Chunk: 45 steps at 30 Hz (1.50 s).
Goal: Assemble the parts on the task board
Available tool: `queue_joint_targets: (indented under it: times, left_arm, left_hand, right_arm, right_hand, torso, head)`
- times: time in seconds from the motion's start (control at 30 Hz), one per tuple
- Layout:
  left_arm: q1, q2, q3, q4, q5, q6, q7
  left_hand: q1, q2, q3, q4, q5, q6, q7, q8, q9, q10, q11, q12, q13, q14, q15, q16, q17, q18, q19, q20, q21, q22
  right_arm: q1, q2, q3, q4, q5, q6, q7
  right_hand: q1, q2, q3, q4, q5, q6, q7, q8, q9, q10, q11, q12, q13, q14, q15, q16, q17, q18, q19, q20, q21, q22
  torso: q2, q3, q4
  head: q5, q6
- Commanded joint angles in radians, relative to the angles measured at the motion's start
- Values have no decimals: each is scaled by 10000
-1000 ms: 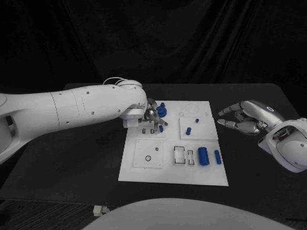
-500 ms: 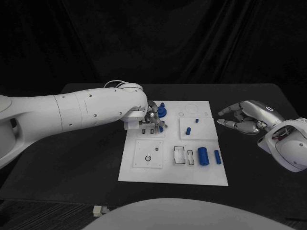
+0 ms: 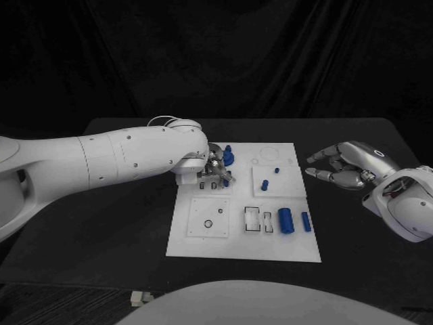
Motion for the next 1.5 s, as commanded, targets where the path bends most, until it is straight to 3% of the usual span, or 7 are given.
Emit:
queue_joint_targets:
  times: [0.03, 0.13, 0.2, 0.3, 0.4, 0.9, 1.5]
  left_arm:
    - [-25, 11, 10, 5, 9, -129, 288]
    - [-26, -8, 10, 15, 9, -135, 314]
    - [-27, -25, 10, 28, 9, -133, 319]
    - [-27, -43, 10, 43, 9, -129, 319]
    - [-28, -63, 10, 56, 9, -118, 315]
    - [-24, -426, 10, 322, 9, -113, 161]
    - [-9, -1006, 10, 784, 9, -201, -297]
  left_hand:
    - [154, -37, 184, -102, 245, 91, -3, -136, 74, 1026, 3, 26, 2628, 1039, 26, -49, 2634, 48, 566, -6, -53, 1989]
    - [239, -73, 415, -254, 470, 130, -17, -285, 168, 1026, -10, 26, 2628, 1039, 17, -49, 2634, 49, 565, -13, -58, 1991]
    - [278, -84, 583, -340, 363, 153, -21, -367, 222, 1026, -17, 26, 2628, 1039, 11, -49, 2634, 52, 557, -17, -67, 1983]
    - [294, -125, 835, -451, 506, 199, -29, -472, 305, 1026, -23, 26, 2628, 1039, 6, -49, 2634, 55, 550, -24, -77, 1977]
    - [275, -233, 1246, -622, 781, 247, -34, -625, 434, 1026, -29, 26, 2628, 1039, -1, -49, 2634, 60, 536, -30, -94, 1965]
    - [-797, -1128, 4282, -1463, 1946, 571, -33, -1135, 1439, 1026, -42, 26, 2628, 1039, -16, -49, 2634, 67, 529, -45, -144, 1980]
    - [-1133, -1235, 4683, -1449, 2044, 607, -22, -1230, 1613, 1026, -38, 26, 2628, 1039, -17, -49, 2634, 75, 510, -46, -174, 1960]
  right_arm:
    - [-30, -1, 5, -3, -15, -131, -49]
    - [-31, -2, 5, -4, -15, -109, -81]
    - [-32, -2, 5, -6, -15, -93, -105]
    - [-33, -3, 5, -11, -15, -79, -129]
    - [-34, -3, 5, -13, -15, -67, -151]
    - [-40, -46, 5, -3, -15, -17, -258]
    - [-47, -67, 5, 1, -15, 39, -295]
  right_hand:
    - [53, -20, 54, 30, 16, 72, 15, -31, -13, 1041, 57, 26, 2635, 1073, 13, 26, 2635, 14, 480, -31, -15, 2302]
    - [141, -15, 109, -20, 88, 89, 19, -42, -23, 1041, 65, 26, 2635, 1073, 22, 26, 2635, 14, 480, -23, -14, 2302]
    - [200, -11, 152, -54, 158, 97, 23, -53, -31, 1041, 70, 26, 2635, 1073, 26, 26, 2635, 15, 477, -18, -18, 2300]
    - [226, -4, 175, -67, 197, 103, 26, -58, -35, 1041, 73, 26, 2635, 1073, 29, 26, 2635, 18, 471, -16, -29, 2296]
    - [230, -3, 179, -69, 203, 104, 26, -59, -36, 1041, 73, 26, 2635, 1073, 30, 26, 2635, 20, 466, -15, -36, 2293]
    - [308, 14, 246, -113, 277, 120, 30, -72, -46, 1041, 88, 26, 2635, 1073, 39, 26, 2635, 35, 431, -8, -94, 2273]
    - [342, 19, 277, -133, 308, 140, 37, -72, -49, 1041, 108, 26, 2635, 1073, 51, 26, 2635, 43, 412, 0, -124, 2262]
  torso:
    - [-3, 2, 4]
    - [-5, 3, 5]
    - [-8, 6, 6]
    - [-11, 5, 11]
    - [-16, 6, 12]
    - [-27, 8, 16]
    - [-6, -5, 32]
  head:
    - [-14, 3]
    - [-15, 3]
    - [-15, 3]
    - [-15, 3]
    - [-10, 3]
    - [61, 3]
    - [185, 3]
